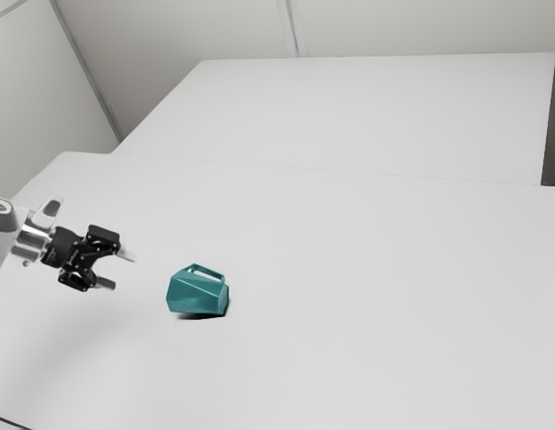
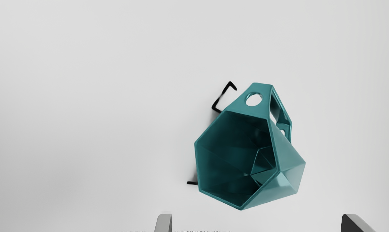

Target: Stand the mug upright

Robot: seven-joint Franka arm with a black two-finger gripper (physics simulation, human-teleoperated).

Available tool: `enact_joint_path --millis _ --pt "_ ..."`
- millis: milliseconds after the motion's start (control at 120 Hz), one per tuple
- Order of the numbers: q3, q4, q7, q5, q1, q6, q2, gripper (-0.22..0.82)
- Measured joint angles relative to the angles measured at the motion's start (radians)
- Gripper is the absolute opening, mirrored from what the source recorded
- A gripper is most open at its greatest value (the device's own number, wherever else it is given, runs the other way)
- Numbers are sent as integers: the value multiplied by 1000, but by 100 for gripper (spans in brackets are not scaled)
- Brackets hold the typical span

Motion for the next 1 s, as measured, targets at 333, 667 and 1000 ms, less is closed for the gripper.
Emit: enact_joint_path --millis 333,667,1000 --pt "1 -5 193 -92 -13 -36 50 57" --pt "-14 -4 333 -223 -48 -38 114 57" --pt "-48 2 424 -333 -87 -34 185 56"
